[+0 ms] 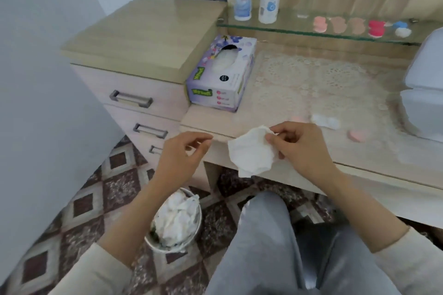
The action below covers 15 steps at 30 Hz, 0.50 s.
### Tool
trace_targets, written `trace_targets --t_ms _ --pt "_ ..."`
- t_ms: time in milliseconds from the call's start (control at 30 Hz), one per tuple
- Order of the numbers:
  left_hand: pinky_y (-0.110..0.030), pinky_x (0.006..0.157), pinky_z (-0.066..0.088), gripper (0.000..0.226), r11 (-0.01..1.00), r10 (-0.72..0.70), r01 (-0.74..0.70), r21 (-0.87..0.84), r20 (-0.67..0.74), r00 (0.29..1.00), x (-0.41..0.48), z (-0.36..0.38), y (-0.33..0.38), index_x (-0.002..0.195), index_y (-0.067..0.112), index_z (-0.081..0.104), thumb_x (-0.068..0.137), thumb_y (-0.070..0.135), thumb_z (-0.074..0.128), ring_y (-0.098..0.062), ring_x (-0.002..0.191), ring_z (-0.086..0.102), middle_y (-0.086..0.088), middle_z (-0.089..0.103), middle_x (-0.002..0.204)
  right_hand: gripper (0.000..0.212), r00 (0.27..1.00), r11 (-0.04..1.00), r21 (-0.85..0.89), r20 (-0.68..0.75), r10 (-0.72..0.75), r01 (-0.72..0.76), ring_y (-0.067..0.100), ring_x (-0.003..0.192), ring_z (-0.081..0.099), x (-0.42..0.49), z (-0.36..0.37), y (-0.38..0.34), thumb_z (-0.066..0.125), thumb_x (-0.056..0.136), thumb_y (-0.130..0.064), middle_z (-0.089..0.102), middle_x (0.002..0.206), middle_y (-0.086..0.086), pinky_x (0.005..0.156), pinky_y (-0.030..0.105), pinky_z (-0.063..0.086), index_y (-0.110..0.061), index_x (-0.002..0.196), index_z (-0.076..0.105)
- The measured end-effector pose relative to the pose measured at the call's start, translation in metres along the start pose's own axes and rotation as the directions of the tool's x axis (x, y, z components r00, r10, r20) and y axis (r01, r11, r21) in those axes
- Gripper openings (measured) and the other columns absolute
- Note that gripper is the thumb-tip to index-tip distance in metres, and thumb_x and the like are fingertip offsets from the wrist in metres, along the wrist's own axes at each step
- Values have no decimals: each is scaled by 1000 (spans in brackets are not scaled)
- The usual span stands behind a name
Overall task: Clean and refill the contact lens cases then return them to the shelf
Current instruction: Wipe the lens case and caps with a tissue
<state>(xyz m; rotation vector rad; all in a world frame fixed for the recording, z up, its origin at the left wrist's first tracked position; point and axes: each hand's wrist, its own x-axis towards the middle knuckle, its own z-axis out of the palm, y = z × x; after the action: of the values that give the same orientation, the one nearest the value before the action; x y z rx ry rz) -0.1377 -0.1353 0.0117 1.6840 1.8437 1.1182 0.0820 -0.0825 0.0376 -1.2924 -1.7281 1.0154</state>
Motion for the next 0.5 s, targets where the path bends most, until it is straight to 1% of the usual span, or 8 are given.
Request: trace_targets --t_ms 67,133,200,267,333,400,467,500 --pt "-15 74 48 10 991 -136 136 8 -20 991 -23 -22 -34 94 22 68 87 20 61 0 78 61 21 62 85 13 997 1000 -15 74 -22 23 6 45 49 -3 40 -3 66 82 -10 60 53 -3 55 29 48 -19 72 68" --pt "-19 75 50 11 965 -259 260 25 -43 965 -45 -39 -70 94 20 69 87 20 61 -5 78 62 15 64 84 13 988 997 -45 146 -48 55 8 49 51 -7 81 -2 66 81 -11 63 56 1 54 25 46 -17 69 68" --pt "-6 67 43 12 933 -345 349 84 -64 937 -66 -48 -101 93 19 70 88 21 59 3 73 58 14 63 80 13 968 998 -55 249 -11 26 12 52 52 -10 121 5 65 83 -11 65 62 14 57 33 48 -7 71 69" --pt "-3 61 40 12 899 -424 428 89 -63 904 -83 -54 -127 92 21 69 88 23 58 8 71 54 13 63 80 17 939 995 -98 340 45 -13 26 57 54 -10 158 18 63 85 -13 64 69 21 62 39 50 1 78 68" --pt "-5 60 40 12 862 -495 498 93 -54 867 -97 -56 -150 92 21 69 89 24 57 2 74 56 9 64 82 21 928 986 -169 366 67 -5 36 62 58 -8 190 35 61 84 -13 63 67 23 64 41 48 6 76 66" --pt "-11 64 41 15 827 -549 551 116 -50 834 -107 -57 -169 94 19 69 90 26 56 -8 79 59 6 66 85 19 919 969 -246 381 106 -10 32 65 61 -4 217 50 61 83 -12 66 66 20 67 39 48 4 75 67" --pt "-18 68 43 18 793 -597 595 132 -28 802 -115 -58 -185 96 19 69 90 29 55 -8 82 59 5 67 89 19 899 950 -311 408 157 -25 28 70 63 -1 241 65 60 83 -12 68 71 17 71 38 50 3 77 69" --pt "-17 67 43 18 782 -611 607 139 -15 791 -117 -58 -192 98 20 69 91 29 55 -7 81 58 5 67 91 19 889 942 -335 423 179 -30 29 72 63 0 253 72 59 83 -11 68 72 18 71 38 50 5 77 68"
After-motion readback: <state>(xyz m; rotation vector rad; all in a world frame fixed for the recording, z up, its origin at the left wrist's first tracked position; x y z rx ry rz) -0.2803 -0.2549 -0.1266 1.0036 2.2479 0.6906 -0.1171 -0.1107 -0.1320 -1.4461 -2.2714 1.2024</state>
